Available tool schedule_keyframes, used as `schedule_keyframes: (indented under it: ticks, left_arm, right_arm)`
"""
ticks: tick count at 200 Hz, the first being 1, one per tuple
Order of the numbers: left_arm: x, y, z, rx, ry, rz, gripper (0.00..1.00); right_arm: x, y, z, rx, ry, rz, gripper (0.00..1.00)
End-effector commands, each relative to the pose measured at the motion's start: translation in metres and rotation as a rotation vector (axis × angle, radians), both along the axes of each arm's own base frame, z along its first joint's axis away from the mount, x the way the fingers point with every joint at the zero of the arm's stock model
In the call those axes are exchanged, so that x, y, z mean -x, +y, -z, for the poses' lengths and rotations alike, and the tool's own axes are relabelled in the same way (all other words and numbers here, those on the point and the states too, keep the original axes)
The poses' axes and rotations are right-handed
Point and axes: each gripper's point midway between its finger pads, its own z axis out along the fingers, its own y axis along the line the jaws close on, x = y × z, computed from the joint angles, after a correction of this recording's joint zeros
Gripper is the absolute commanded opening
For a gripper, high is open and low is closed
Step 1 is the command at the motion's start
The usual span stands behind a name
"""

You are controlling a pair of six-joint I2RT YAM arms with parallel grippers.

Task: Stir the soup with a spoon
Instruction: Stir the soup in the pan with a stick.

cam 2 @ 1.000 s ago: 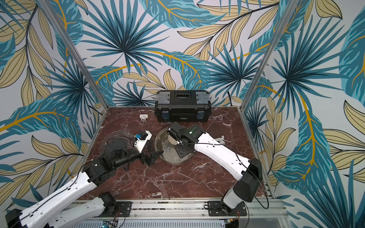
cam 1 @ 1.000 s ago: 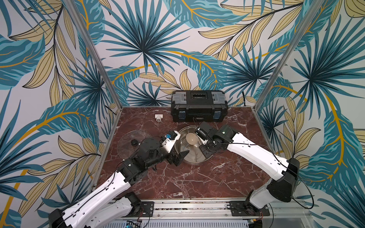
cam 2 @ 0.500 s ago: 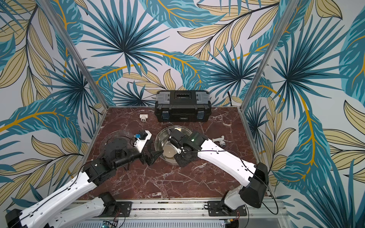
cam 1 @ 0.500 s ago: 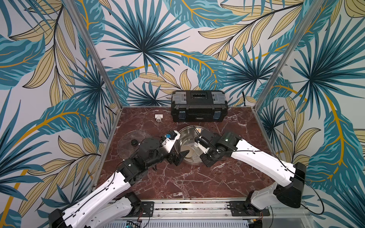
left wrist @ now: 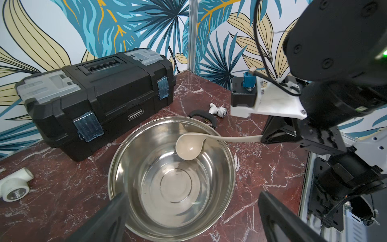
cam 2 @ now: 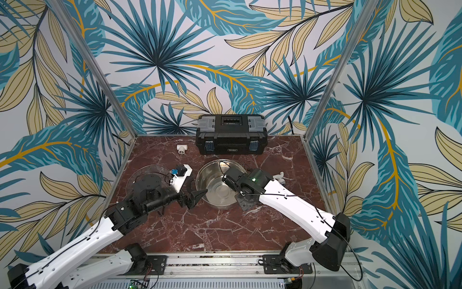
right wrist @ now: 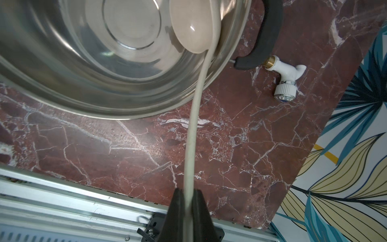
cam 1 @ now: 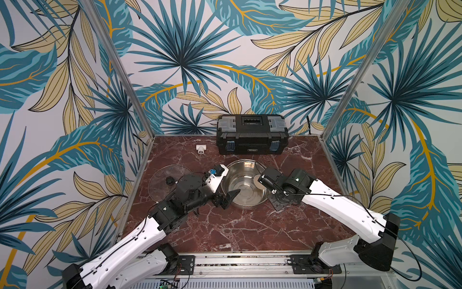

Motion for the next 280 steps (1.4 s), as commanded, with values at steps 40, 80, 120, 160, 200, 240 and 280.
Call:
schedule_keyframes:
  ticks: [40,80,120,160,200,240,280]
  left_arm:
    - [0.001,-0.003,-0.01,0.025,-0.016,0.008,1.0]
    - [0.001,-0.002,-0.007,0.021,-0.012,0.007,1.0]
    - [0.002,-0.002,-0.008,0.022,-0.015,0.008,1.0]
    - [0.003,-0.001,-0.008,0.024,-0.016,0.009,1.0]
    - [0.002,-0.001,-0.007,0.026,-0.016,0.01,1.0]
    - [0.001,-0.003,-0.006,0.028,-0.009,0.011,1.0]
    - [0.0,-0.003,-0.007,0.028,-0.009,0.005,1.0]
  right_arm:
    - [-0.036,0.053,-0.008,-0.107,-0.025,-0.053,0.0]
    - [-0.023,0.093,0.0,-0.209,0.064,-0.131,0.0]
    - [0.002,0.104,0.003,-0.253,0.121,-0.178,0.0]
    - [0.028,0.073,0.006,-0.223,0.143,-0.144,0.0]
    - [0.042,0.025,0.014,-0.111,0.113,-0.086,0.0]
    - [0.026,-0.003,0.011,0.001,0.019,-0.024,0.0]
    - [-0.002,0.012,0.003,-0.024,-0.032,-0.025,0.0]
